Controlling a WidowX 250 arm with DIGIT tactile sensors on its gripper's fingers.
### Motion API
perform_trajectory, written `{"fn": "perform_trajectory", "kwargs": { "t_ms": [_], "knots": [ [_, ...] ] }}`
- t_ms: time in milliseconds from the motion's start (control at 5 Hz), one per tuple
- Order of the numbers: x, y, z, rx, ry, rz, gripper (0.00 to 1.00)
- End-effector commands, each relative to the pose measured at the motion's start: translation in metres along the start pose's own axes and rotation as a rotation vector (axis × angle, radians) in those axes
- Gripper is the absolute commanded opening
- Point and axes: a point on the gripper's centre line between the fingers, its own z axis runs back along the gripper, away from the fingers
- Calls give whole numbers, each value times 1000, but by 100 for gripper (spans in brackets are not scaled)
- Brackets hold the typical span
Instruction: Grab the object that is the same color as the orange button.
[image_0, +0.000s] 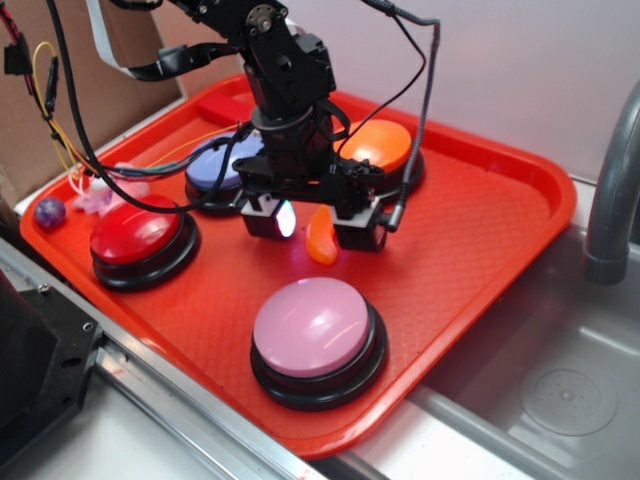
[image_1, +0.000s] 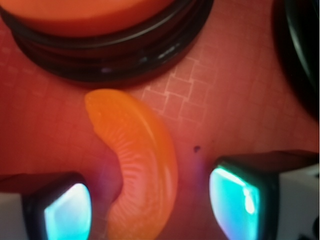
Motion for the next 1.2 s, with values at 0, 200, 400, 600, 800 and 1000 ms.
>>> {"fn": "perform_trajectory", "kwargs": {
  "t_ms": [0, 200, 400, 600, 800, 1000],
  "knots": [
    [12, -6, 0, 79, -87, 25, 100],
    [15, -6, -3, 76, -76, 25, 100],
    [15, -3, -5, 15, -23, 40, 100],
    [14, -2, -6, 1, -8, 64, 0],
    [12, -2, -4, -4, -16, 67, 0],
    [11, -2, -3, -9, -19, 64, 0]
  ]
}}
